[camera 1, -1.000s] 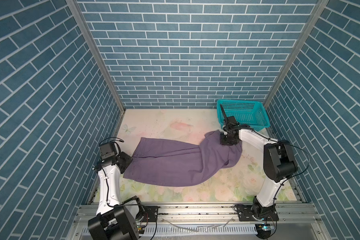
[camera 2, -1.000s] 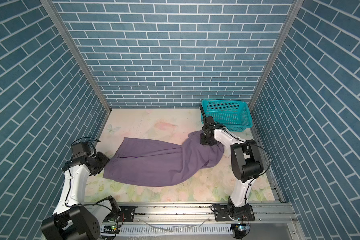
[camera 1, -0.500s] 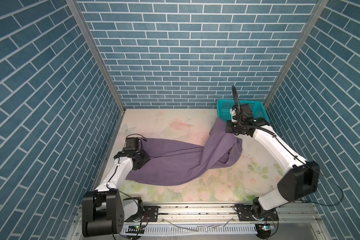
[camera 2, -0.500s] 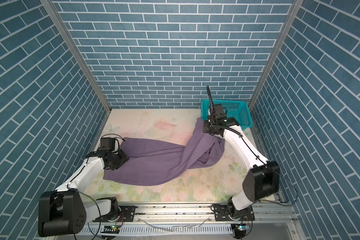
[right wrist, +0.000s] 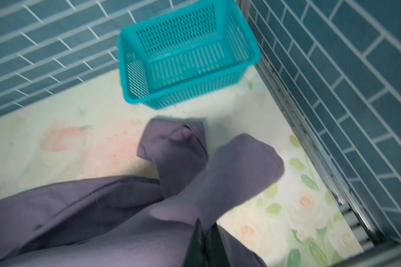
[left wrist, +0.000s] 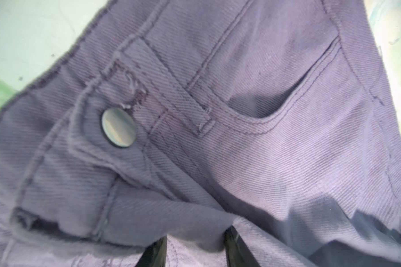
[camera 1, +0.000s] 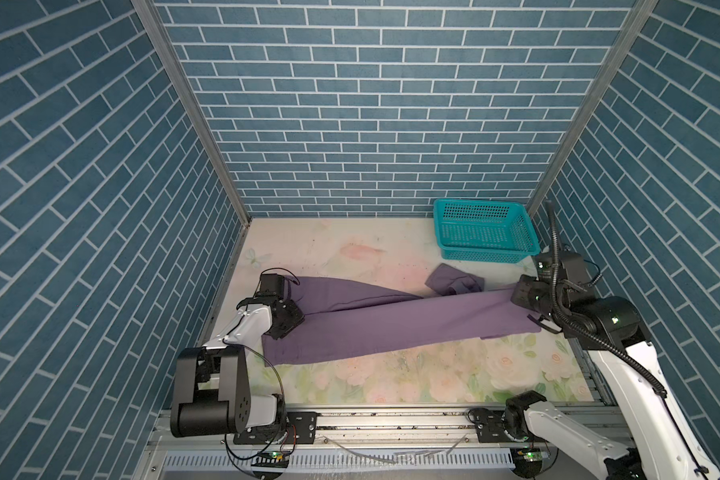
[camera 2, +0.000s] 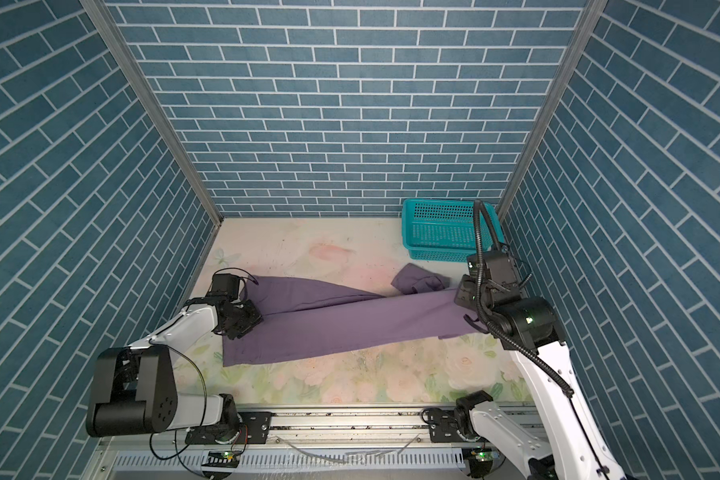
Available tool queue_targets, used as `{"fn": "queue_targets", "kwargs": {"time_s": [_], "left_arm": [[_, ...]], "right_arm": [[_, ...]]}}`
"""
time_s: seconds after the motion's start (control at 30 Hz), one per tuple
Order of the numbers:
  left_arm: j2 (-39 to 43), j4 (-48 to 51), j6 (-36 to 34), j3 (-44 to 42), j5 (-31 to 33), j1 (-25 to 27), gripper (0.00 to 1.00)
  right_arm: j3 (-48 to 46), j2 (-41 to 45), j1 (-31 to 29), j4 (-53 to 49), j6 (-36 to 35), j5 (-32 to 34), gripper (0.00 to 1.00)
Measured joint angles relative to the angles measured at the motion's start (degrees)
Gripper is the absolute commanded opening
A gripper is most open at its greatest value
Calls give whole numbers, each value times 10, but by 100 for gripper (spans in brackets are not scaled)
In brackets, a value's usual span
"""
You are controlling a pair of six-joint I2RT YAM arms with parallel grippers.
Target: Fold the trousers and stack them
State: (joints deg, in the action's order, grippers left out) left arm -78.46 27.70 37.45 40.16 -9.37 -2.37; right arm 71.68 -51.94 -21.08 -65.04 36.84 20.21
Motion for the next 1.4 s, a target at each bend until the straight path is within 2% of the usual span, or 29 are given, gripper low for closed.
{"fn": "queue_targets", "kwargs": {"time_s": [0.03, 0.13, 0.2, 0.27, 0.37, 0.53, 0.6, 0.67, 0.8, 0.97, 1.03, 1.13, 1.27, 1.4], "left_arm": [[0, 3, -1, 0, 5, 0, 42], [0, 18, -2, 1, 29, 0, 42], [4, 32, -2, 2, 48, 0, 41], [13, 45, -1, 4, 65, -4, 40], [38, 71, 4, 5, 92, -33, 37], [104, 108, 10, 5, 125, -123, 37], [129, 125, 11, 10, 134, -142, 38], [136, 138, 7, 25, 133, -144, 43], [118, 147, -6, 61, 114, -132, 61], [58, 152, -23, 103, 103, -72, 73], [32, 151, -25, 116, 101, -48, 75], [-14, 149, -24, 137, 100, -15, 76], [-78, 136, -23, 166, 97, 6, 74], [-137, 125, -20, 194, 95, 8, 67]], "right_arm": [[-36, 9, 1, 3, 14, -6, 3], [-155, 1, 2, 35, 57, -40, 31], [-214, -36, 3, 61, 72, -63, 42], [-234, -75, 6, 79, 78, -75, 48], [-220, -110, 16, 106, 66, -74, 51], [-116, -183, 20, 158, 14, -62, 50], [-76, -222, 14, 195, -12, -62, 50], [-44, -268, -1, 224, -34, -61, 53], [-6, -372, -41, 273, -79, -60, 56], [-3, -459, -63, 297, -109, -65, 57], [-2, -483, -62, 302, -115, -65, 56], [0, -514, -62, 308, -124, -65, 44], [0, -525, -62, 311, -134, -65, 0], [0, -495, -62, 310, -132, -52, 0]]}}
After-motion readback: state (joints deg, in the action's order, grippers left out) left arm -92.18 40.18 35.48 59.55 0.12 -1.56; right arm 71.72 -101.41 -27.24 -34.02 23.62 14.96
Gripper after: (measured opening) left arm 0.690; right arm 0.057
